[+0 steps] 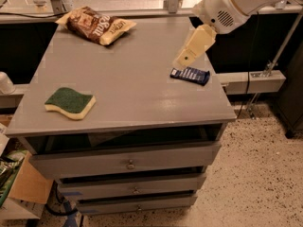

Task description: Move brown chip bag near rxbar blueberry

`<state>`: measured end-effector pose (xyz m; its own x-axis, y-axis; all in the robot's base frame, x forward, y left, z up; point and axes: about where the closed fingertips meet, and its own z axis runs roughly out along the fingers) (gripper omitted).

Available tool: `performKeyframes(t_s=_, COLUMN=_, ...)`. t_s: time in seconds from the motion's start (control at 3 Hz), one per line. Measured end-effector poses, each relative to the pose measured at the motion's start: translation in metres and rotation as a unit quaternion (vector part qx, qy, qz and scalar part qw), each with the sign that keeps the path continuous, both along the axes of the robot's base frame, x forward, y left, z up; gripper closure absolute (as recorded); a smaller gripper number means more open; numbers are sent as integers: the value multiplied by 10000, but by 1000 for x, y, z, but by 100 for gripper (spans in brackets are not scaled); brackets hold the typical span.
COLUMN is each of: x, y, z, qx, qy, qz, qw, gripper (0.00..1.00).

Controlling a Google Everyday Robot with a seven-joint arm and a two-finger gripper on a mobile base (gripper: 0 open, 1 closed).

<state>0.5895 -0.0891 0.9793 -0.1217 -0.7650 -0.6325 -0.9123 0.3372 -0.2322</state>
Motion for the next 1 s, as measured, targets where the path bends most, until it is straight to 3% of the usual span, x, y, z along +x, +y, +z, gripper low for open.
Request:
performKeyframes(t_s=0.67, x=10, y=11, z=-5, qx=125, qy=-146, qz=6, qw=9998, gripper=0)
performKeyframes(t_s=1.0, x=48, y=34, z=-20, qx=349, qy=-505, qz=-102, qw=9981, gripper=0)
